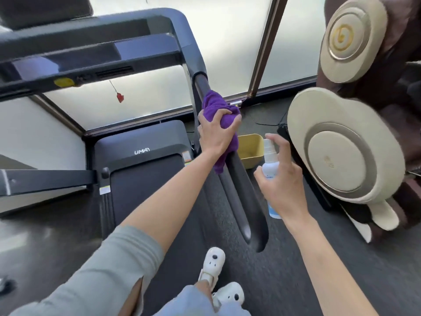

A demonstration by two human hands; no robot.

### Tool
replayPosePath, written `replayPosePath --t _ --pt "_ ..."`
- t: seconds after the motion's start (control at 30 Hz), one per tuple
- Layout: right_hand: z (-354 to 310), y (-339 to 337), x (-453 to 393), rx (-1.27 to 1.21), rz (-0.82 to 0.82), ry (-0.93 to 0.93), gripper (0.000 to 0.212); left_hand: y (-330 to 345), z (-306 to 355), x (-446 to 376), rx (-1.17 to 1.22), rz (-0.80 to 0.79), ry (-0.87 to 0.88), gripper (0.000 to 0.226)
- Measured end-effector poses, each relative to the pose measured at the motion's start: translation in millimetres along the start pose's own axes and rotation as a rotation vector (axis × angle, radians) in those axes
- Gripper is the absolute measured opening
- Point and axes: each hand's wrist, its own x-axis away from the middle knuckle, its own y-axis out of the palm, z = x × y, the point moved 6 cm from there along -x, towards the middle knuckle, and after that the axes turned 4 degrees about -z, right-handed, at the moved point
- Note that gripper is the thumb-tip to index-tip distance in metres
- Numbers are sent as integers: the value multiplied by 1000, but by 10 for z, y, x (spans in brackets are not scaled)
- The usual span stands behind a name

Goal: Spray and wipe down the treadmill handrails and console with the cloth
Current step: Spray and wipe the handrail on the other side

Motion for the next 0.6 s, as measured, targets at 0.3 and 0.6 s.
replayPosePath --t 0.3,0.6 --pt "230 -50 -348 11 94 -9 69 -204 107 -849 -78 120 -54 28" --pt "72 47 -672 -58 -16 -139 70 -142 25 -611 -64 131 -96 36"
